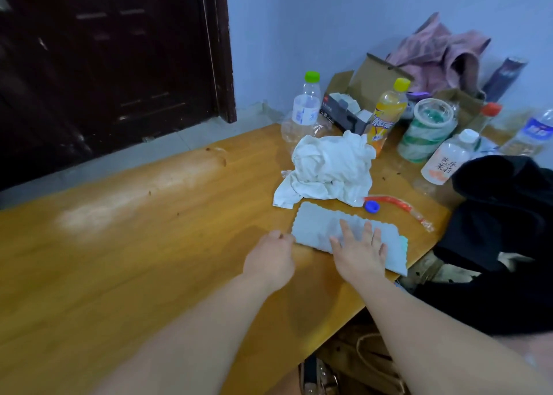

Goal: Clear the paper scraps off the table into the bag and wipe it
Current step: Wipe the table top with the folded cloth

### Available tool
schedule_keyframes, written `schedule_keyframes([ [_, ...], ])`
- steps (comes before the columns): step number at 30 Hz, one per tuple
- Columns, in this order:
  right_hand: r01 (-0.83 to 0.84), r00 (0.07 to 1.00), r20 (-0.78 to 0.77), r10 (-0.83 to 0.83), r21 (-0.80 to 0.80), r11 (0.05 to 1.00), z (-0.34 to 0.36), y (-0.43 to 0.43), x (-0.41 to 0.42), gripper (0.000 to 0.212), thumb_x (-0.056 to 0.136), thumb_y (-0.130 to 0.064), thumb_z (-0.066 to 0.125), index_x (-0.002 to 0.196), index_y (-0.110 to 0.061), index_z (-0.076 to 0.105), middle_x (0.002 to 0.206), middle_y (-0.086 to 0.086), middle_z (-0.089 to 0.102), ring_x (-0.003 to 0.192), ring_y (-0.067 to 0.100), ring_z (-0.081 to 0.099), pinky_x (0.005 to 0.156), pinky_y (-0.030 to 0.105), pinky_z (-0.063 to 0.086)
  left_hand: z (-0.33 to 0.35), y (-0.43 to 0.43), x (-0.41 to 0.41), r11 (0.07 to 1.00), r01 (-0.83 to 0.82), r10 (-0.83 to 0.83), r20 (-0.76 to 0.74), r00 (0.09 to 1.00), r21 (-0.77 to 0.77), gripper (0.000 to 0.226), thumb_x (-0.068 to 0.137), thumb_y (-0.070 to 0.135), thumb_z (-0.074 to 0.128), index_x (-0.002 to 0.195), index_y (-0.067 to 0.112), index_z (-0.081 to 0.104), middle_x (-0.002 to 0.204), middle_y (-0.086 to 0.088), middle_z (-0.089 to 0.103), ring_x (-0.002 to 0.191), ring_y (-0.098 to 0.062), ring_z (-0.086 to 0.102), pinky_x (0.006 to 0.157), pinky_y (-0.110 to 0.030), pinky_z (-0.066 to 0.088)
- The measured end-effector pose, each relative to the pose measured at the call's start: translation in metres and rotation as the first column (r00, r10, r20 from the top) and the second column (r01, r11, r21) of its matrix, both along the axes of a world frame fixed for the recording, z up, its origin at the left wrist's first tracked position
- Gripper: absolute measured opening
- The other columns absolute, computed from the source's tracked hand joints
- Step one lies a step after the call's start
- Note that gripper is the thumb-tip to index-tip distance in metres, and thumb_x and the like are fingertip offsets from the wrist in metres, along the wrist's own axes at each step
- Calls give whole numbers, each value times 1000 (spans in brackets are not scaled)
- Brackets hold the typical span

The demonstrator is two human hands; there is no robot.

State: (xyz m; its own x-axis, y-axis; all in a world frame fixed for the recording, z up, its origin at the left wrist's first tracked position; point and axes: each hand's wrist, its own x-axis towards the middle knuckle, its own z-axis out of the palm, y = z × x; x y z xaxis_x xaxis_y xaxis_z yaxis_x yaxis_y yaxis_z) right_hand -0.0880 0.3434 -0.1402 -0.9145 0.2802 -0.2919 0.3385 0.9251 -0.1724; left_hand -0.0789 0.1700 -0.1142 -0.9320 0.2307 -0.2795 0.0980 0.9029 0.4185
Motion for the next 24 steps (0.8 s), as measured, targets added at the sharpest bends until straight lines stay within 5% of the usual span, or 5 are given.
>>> schedule_keyframes([
  [7, -157, 987, 38, 158, -46, 987, -20, 25, -12, 49, 95, -60, 15, 143, -54, 7, 159, 0, -13, 145, 30, -13, 114, 53, -5, -12, 45, -26, 958, 253, -259, -33, 965, -132, 52, 100, 15, 27, 152, 20, 22, 163, 1, 6, 150, -18, 4, 119, -39, 7],
  [12, -277, 961, -16, 276, -27, 961, -28, 29, -31, 48, 96, -56, 14, 143, -54, 6, 159, -4, -12, 145, 25, -12, 115, 49, -7, -33, 57, -28, 941, 264, -250, 94, 964, -212, 55, 104, 23, 22, 154, 17, 2, 163, 2, -6, 150, -19, 0, 120, -42, 8],
  [15, -283, 959, -7, 283, -3, 959, -34, 16, -34, 48, 95, -57, 11, 142, -56, 0, 158, -3, -16, 145, 27, -15, 113, 52, -9, -29, 61, -24, 945, 154, -150, 39, 988, -288, 50, 102, 18, 26, 151, 10, 20, 161, -8, 14, 146, -27, 18, 114, -42, 25],
  [18, -346, 938, 5, 346, 18, 938, -36, 0, -32, 50, 96, -56, 14, 142, -54, -5, 158, -2, -19, 144, 26, -19, 113, 51, -11, -15, 60, -26, 921, 63, -79, -27, 996, -385, 38, 99, 13, 32, 134, 10, 47, 134, -9, 47, 122, -28, 50, 87, -37, 43],
  [24, -577, 817, -18, 577, -18, 817, -35, -75, -12, 64, 94, -50, 28, 146, -43, -10, 156, -3, -24, 143, 21, -23, 115, 48, -14, -20, 2, -20, 877, -44, 4, -84, 996, -479, 42, 99, 11, 28, 140, 1, 30, 131, -8, 57, 114, -25, 61, 72, -33, 39],
])
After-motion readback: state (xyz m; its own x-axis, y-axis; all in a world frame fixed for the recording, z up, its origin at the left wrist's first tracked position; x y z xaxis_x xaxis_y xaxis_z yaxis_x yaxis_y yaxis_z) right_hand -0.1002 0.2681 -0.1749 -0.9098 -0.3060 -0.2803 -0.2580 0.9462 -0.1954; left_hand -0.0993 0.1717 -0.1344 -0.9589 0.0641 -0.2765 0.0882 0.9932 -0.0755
